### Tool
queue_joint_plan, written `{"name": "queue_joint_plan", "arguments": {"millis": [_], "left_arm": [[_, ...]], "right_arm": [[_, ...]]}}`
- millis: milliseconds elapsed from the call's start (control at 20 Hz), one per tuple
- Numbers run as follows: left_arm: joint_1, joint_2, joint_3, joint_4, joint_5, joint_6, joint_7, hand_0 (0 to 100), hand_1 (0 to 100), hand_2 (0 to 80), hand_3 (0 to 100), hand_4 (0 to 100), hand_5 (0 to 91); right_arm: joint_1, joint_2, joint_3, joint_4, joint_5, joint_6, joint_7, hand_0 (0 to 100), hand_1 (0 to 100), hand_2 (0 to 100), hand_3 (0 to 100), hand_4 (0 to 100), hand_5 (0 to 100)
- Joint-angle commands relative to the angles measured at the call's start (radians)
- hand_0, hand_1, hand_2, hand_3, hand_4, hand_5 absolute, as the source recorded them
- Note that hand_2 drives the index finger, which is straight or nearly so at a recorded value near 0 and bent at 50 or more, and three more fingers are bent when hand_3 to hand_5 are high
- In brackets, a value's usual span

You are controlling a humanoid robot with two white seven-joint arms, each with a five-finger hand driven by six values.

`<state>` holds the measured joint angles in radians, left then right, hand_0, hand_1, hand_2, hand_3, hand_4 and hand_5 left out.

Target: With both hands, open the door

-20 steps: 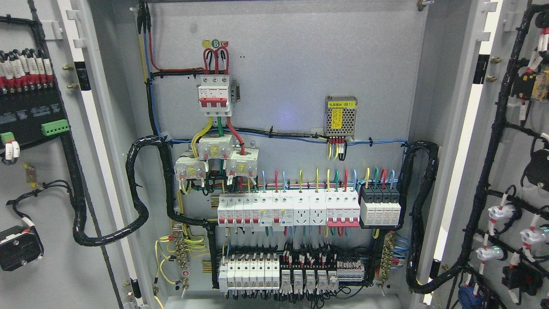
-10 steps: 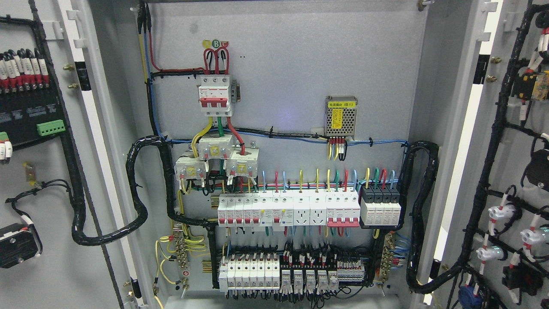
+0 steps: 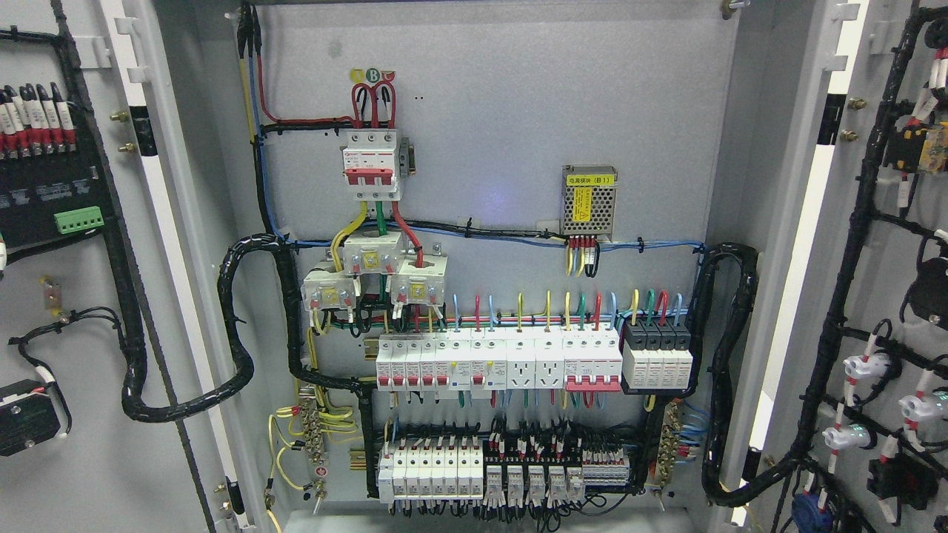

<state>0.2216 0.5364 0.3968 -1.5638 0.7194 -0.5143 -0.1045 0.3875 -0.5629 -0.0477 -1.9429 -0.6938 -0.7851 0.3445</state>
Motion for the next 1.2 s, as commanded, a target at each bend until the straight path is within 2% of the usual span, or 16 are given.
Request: {"name": "queue_joint_plan", "arguments": {"millis": [0, 351, 501, 801, 1152], "left_arm": [[-0.057, 0.028, 0.010, 0.082, 0.002, 0.016, 0.000, 0, 0, 0.0, 0, 3, 0.0], [-0.094, 0.034, 0.008, 0.131, 0.002, 0.017, 0.000, 0, 0, 0.0, 0, 3, 0.0], [-0.097, 0.036, 0.008, 0.134, 0.003, 0.017, 0.000, 0, 0, 0.0, 0, 3, 0.0], [-0.076, 0.034, -0.012, 0.079, 0.020, 0.010, -0.001, 0, 0, 0.0, 0, 3, 0.0], [0.160, 0.024, -0.098, -0.159, 0.037, -0.015, 0.032, 0, 0, 0.0, 0, 3, 0.0]], "right_arm": [[-0.004, -0.006, 0.074, -0.007, 0.003, -0.325, 0.001, 11, 0, 0, 0, 0, 0], [-0.009, -0.017, 0.199, 0.016, 0.043, -0.321, -0.001, 11, 0, 0, 0, 0, 0], [-0.012, -0.014, 0.253, 0.047, 0.117, -0.319, -0.001, 11, 0, 0, 0, 0, 0], [-0.012, -0.002, 0.341, 0.085, 0.126, -0.319, -0.002, 11, 0, 0, 0, 0, 0], [0.004, 0.009, 0.404, 0.142, 0.128, -0.321, -0.002, 11, 0, 0, 0, 0, 0]]}}
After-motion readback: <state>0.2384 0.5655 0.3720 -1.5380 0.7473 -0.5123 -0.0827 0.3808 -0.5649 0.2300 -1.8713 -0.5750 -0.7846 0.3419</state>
